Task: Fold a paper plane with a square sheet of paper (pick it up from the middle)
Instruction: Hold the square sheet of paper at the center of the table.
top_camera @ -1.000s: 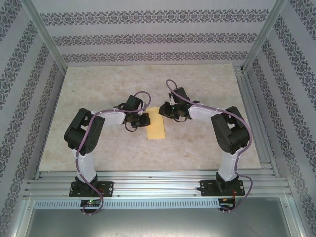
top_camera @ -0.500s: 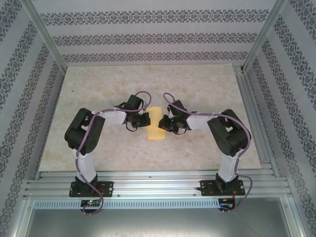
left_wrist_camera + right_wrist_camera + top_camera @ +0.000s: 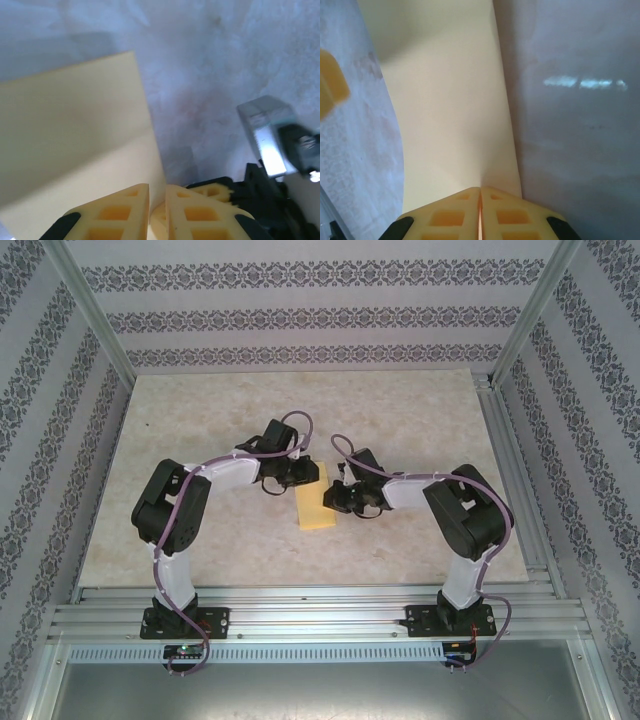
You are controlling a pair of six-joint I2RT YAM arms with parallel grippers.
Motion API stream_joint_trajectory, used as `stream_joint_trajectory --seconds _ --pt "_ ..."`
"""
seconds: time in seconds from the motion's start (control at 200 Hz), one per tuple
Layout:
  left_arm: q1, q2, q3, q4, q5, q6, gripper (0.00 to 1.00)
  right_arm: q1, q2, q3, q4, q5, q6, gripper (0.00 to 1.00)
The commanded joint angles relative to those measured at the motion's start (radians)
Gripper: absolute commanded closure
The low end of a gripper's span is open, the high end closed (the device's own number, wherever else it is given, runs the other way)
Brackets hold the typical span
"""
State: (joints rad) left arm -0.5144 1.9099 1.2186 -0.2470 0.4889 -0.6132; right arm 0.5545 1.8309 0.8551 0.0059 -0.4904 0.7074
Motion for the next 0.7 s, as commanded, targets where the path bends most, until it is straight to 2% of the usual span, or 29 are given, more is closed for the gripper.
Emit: stream_joint_trajectory --seconds 0.0,0.535,0.694 --pt "-0.022 0.029 0.032 0.041 0.022 -0.029 0.82 0.015 -0.018 -0.052 -0.027 -0.051 -0.038 0.9" --pt "-0.041 0.2 0.156 0.078 0.031 -0.044 0.88 0.013 -0.003 -0.059 -0.024 -0.053 -0.028 0.91" --pt "-0.036 0.227 0.186 0.038 -0.035 -0.006 0.89 0.01 0.002 -0.068 -0.028 -0.049 -0.026 0.9"
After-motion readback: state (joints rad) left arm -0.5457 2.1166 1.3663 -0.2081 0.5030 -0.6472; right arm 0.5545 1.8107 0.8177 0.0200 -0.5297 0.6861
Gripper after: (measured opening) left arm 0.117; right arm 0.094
